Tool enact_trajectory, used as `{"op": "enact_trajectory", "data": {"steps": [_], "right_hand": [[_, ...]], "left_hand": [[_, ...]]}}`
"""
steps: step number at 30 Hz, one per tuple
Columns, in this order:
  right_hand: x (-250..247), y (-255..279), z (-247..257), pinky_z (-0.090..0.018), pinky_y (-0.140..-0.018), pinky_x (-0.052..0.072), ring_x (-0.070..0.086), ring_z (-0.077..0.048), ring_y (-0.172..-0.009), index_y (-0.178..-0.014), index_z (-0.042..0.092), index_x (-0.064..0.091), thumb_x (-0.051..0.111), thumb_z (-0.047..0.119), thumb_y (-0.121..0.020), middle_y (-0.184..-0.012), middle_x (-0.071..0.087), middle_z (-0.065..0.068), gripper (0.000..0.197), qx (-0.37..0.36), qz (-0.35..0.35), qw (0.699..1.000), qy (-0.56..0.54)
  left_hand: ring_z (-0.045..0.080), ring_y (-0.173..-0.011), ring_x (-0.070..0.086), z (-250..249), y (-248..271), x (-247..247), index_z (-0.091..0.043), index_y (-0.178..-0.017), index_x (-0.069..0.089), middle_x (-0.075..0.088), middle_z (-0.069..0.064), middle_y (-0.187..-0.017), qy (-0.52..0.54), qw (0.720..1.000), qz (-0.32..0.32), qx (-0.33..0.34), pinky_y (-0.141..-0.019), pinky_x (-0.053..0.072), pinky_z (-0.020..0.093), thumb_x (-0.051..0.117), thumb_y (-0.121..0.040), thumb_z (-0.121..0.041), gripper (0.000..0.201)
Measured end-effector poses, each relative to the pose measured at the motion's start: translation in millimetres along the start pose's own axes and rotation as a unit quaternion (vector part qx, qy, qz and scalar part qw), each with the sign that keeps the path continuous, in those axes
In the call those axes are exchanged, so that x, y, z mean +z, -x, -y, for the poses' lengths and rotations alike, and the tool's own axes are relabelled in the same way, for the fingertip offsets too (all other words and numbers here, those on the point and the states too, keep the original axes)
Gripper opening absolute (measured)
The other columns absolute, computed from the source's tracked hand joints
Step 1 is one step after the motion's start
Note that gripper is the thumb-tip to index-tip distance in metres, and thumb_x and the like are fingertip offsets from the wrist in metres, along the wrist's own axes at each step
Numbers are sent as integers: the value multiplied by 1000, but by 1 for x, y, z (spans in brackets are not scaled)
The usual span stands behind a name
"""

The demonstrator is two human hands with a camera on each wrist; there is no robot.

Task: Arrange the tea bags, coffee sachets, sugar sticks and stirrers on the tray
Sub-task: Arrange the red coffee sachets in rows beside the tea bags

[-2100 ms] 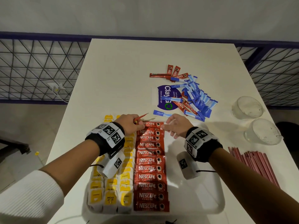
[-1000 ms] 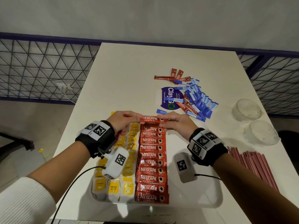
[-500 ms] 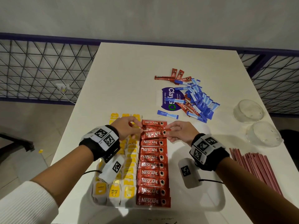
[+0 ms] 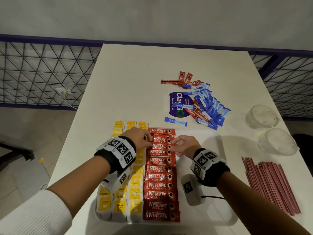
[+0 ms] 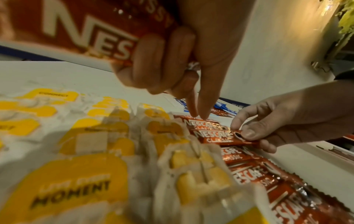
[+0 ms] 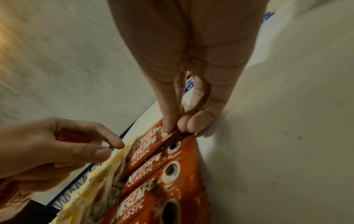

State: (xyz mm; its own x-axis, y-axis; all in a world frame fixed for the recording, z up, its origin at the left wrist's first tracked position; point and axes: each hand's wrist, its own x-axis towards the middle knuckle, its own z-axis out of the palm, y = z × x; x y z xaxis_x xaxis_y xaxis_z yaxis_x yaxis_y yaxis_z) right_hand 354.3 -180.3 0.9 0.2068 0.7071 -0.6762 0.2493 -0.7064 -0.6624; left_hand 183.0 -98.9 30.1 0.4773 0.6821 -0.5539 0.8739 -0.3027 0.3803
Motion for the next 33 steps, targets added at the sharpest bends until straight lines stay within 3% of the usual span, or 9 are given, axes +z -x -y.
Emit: {"op": "enact_trajectory", "data": {"steps": [7,11,16,21,24,28,33], "right_hand": [[-2,-3,3,-29,-74,50,55,-15,-67,-80,17,58,71,9,-78,-71,58,-1,15,-10,-5,1000,1],[-2,-3,3,-21,-63,46,54,-13,-64,-75,20,55,70,9,-79,-71,57,1,18,-12,-10,1000,0],[-2,-3,2,-18,-57,47,56,-11,-65,-77,18,55,71,8,-78,-72,58,2,18,-10,-11,1000,0],[-3,0,3,-8,-41,43,53,-9,-56,-73,14,54,68,-1,-78,-67,55,0,21,-32,-12,998,-57],[-3,0,3,-13,-46,47,56,-7,-52,-74,14,52,69,-1,-77,-66,55,0,22,-34,-14,998,-55],[-1,-3,1,-27,-63,50,56,-15,-61,-74,17,51,71,2,-75,-66,56,0,25,-25,-20,999,-25],[0,-3,-1,-27,-63,49,56,-15,-62,-77,19,50,72,7,-76,-68,58,0,24,-15,-24,1000,-13]], "left_hand": [[17,-103,57,-7,-6,0,-27,-123,51,59,0,-114,-79,997,7,17,-81,44,25,54,-91,-35,32],[18,-106,56,-7,-9,1,-30,-130,45,58,-1,-118,-111,994,1,20,-83,45,28,54,-91,-38,41],[18,-109,55,-8,-9,1,-30,-131,44,56,-1,-122,-143,990,1,19,-83,45,28,52,-92,-39,41],[19,-108,55,-8,-11,3,-29,-130,44,56,-1,-122,-149,989,1,17,-83,45,29,52,-91,-40,41],[18,-107,56,-7,-11,5,-28,-128,44,56,-1,-121,-147,989,-3,13,-81,45,28,53,-91,-40,40],[18,-105,56,-8,-11,6,-27,-126,44,56,-2,-120,-138,990,-1,6,-79,44,28,54,-91,-40,39],[18,-105,56,-9,-8,3,-25,-125,46,56,-1,-119,-127,992,-2,2,-79,43,27,54,-91,-38,38]]}}
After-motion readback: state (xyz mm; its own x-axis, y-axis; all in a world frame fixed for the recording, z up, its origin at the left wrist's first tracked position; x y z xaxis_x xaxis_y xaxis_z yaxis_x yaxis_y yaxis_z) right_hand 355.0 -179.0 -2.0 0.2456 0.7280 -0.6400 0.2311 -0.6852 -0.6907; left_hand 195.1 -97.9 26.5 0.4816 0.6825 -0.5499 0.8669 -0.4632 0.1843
